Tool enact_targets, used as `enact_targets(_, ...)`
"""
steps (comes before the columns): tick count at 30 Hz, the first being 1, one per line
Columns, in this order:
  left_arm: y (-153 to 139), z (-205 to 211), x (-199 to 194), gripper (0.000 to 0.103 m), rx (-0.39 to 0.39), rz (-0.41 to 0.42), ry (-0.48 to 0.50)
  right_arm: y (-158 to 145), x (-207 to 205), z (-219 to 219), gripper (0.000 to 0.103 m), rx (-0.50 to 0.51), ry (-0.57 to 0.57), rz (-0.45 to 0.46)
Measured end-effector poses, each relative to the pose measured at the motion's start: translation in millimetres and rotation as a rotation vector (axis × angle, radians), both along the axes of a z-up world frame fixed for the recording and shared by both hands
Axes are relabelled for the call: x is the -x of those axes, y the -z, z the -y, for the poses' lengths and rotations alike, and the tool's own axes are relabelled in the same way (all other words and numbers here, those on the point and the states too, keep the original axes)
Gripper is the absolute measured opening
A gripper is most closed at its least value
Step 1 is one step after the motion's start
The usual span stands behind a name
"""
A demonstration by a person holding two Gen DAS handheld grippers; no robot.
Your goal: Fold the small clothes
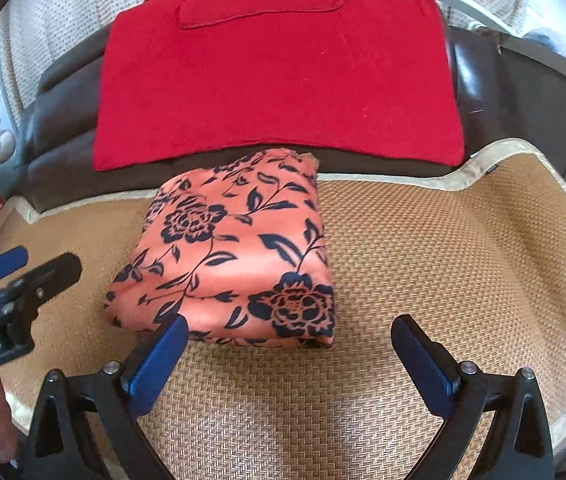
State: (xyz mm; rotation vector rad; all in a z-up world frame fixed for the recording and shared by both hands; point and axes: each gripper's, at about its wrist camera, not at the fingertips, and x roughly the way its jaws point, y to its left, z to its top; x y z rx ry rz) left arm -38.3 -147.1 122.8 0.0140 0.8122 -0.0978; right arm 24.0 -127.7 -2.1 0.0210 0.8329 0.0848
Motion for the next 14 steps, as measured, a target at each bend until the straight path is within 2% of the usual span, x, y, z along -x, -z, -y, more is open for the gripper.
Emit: enact_targets(14, 5, 10, -18, 0.100, 0.007, -0.004, 0.017, 3, -20, -5, 0.103, 0.053, -0.006, -0.003)
